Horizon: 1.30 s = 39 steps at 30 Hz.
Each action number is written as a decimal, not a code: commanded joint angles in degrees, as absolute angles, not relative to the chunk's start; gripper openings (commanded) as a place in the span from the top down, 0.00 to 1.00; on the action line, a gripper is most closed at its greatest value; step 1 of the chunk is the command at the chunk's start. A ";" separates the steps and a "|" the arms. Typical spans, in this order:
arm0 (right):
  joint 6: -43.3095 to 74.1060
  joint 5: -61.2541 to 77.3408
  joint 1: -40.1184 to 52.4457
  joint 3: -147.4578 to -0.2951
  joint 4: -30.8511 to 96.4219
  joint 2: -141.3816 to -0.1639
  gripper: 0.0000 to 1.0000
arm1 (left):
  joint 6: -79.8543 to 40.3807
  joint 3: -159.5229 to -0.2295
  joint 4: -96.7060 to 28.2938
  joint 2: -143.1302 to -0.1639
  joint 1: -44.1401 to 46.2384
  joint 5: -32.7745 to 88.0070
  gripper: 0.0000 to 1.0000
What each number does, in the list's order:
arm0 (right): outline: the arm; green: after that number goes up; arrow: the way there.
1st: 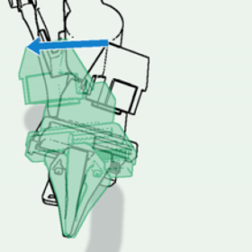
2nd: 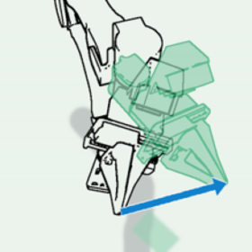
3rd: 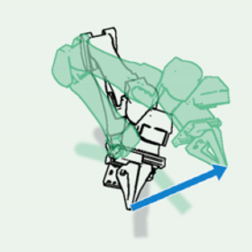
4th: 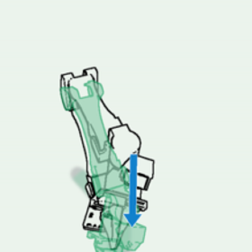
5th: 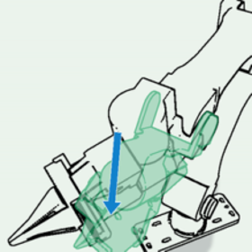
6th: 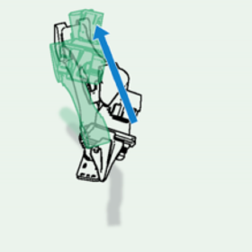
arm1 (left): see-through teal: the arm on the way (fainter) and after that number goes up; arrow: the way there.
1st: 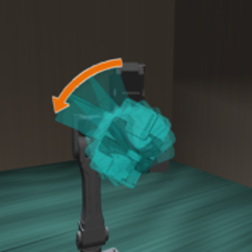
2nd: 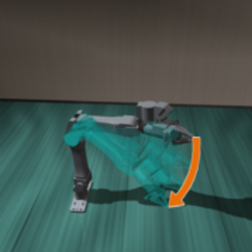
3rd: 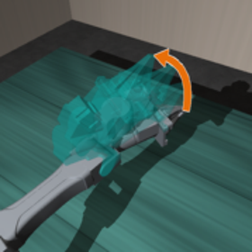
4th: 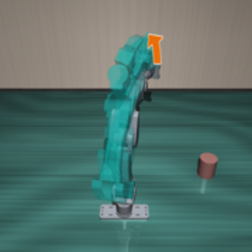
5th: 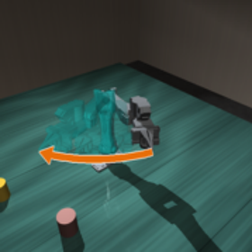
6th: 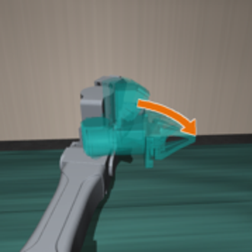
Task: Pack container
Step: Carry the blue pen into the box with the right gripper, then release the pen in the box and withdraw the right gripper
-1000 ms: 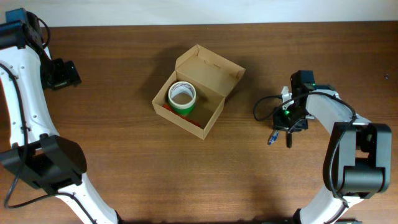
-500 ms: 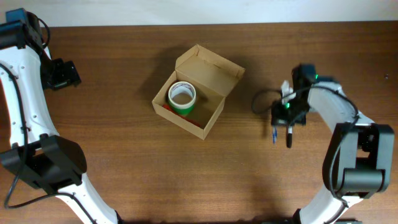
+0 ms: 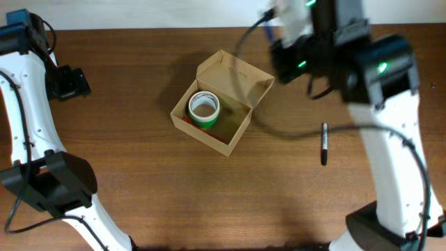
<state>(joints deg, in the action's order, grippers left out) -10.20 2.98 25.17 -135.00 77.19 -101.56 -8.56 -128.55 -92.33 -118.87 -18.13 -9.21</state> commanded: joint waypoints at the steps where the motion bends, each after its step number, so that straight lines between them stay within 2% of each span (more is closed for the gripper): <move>1: -14.59 -0.34 31.88 -133.82 77.80 -108.31 0.96 | -7.81 -128.22 -92.38 -119.28 -18.24 -9.41 0.00; 7: -19.77 -0.25 38.98 -133.40 80.29 -121.25 0.96 | -7.81 -128.22 -92.36 -119.28 -18.17 -9.41 0.00; 15: -20.71 4.99 39.75 -133.38 80.20 -131.76 0.96 | -7.81 -128.22 -92.38 -119.28 -18.28 -9.41 0.00; 39: -20.10 8.86 39.79 -123.13 75.57 -135.39 0.96 | -7.81 -128.22 -92.38 -119.28 -18.28 -9.41 0.00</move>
